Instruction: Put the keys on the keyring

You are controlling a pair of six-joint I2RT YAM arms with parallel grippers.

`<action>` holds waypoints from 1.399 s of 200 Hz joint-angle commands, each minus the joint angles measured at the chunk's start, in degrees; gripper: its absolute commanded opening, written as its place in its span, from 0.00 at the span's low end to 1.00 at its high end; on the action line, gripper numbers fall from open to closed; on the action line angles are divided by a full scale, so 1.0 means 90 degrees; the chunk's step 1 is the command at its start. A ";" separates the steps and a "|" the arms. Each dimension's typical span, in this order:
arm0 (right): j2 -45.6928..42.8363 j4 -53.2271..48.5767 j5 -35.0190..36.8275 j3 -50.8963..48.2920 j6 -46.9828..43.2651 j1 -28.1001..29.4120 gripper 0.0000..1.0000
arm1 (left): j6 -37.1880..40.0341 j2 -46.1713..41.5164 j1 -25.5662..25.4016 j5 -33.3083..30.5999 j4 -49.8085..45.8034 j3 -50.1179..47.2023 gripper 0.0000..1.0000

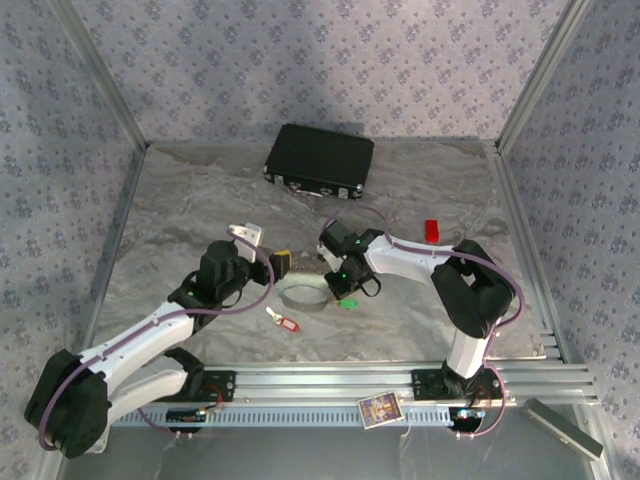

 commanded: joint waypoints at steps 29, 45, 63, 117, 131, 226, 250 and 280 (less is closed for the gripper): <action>-0.0033 -0.0234 0.0269 0.0164 -0.0091 0.0126 0.05 | 0.0013 0.0019 -0.0037 -0.0049 0.0034 -0.0033 0.87; 0.0007 -0.0207 0.0221 0.0173 -0.0086 0.0152 0.08 | 0.0016 0.0014 -0.0034 -0.0049 0.0025 -0.0028 0.87; 0.0046 -0.0192 0.0199 0.0192 -0.0090 0.0158 0.11 | 0.0022 0.0005 -0.0032 -0.0047 0.0018 -0.0024 0.87; 0.0120 -0.0202 0.0136 0.0192 -0.0090 0.0163 0.13 | 0.0018 0.0007 -0.0033 -0.0050 0.0020 -0.0011 0.87; 0.0140 -0.0212 0.0124 0.0197 -0.0095 0.0160 0.12 | 0.0030 0.0014 -0.0034 -0.0046 0.0019 -0.0013 0.87; -0.0155 -0.0208 0.0414 0.0212 -0.0142 0.0156 0.00 | 0.0047 -0.0025 -0.0036 -0.0067 -0.0032 0.0015 0.87; -0.0537 -0.0066 0.0744 0.0185 -0.0316 0.0228 0.00 | 0.0102 -0.0124 -0.0034 -0.0073 -0.0146 0.0115 0.86; -0.1043 0.0458 0.0827 0.0153 -0.0568 0.0257 0.00 | 0.0313 -0.0345 -0.0040 -0.0185 -0.0570 0.0450 0.86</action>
